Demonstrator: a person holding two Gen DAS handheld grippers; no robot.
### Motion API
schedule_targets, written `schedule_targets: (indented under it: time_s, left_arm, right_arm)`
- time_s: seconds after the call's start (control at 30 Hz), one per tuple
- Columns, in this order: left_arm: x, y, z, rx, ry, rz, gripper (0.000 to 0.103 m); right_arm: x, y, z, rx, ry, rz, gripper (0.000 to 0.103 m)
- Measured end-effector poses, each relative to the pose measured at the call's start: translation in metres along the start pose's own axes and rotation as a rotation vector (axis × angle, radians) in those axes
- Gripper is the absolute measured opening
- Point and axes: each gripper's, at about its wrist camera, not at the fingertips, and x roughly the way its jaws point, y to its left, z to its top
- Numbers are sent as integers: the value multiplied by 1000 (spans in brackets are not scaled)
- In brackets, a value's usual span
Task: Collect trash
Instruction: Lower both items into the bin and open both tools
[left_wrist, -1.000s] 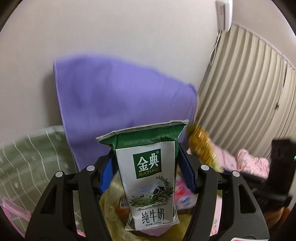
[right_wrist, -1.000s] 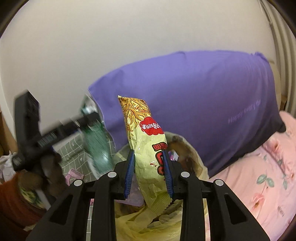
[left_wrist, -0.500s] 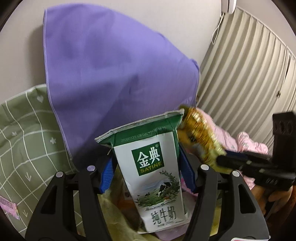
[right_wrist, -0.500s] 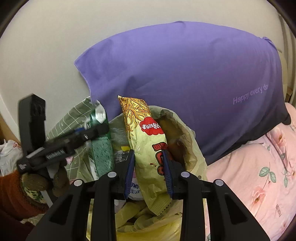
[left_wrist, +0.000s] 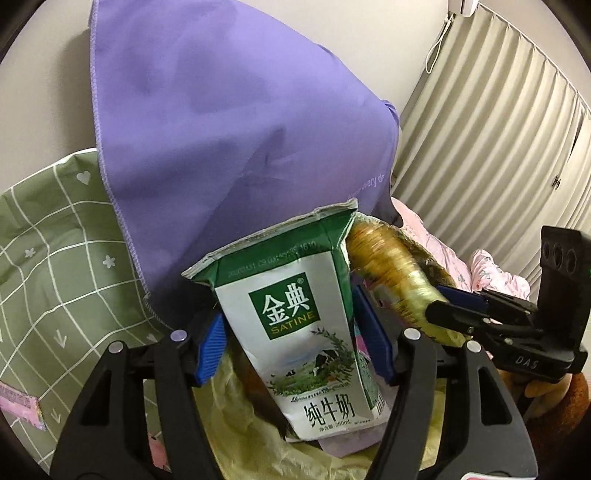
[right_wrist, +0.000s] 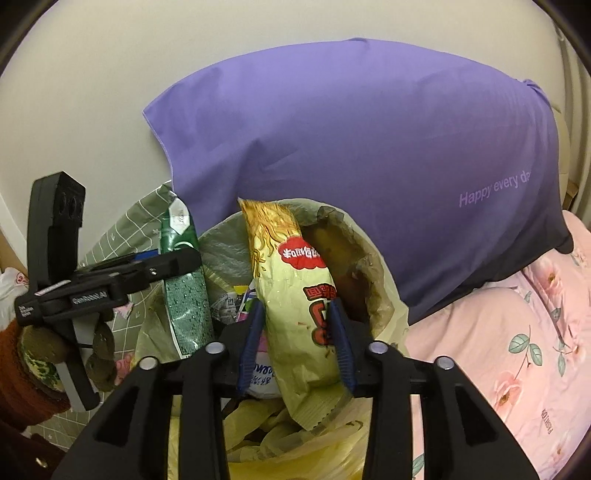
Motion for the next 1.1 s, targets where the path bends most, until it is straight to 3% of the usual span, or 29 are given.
schedule_targets:
  time_s: [0.17, 0.3, 0.4, 0.83, 1.1]
  left_arm:
    - [-22, 2, 2, -42, -35, 4, 66]
    - [-44, -1, 4, -30, -66, 28, 66]
    - [-55, -4, 2, -16, -54, 7, 69]
    - [-27, -22, -15, -9, 29, -60, 69]
    - [-33, -34, -25, 42, 30, 41, 69]
  right_arm:
    - [-11, 4, -2, -4, -37, -11, 43]
    - [-22, 9, -3, -10, -69, -31, 43]
    - [-29, 15, -3, -31, -94, -54, 43]
    - [-58, 13, -8, -22, -160, -134, 43]
    - [-68, -6, -14, 41, -174, -132, 44]
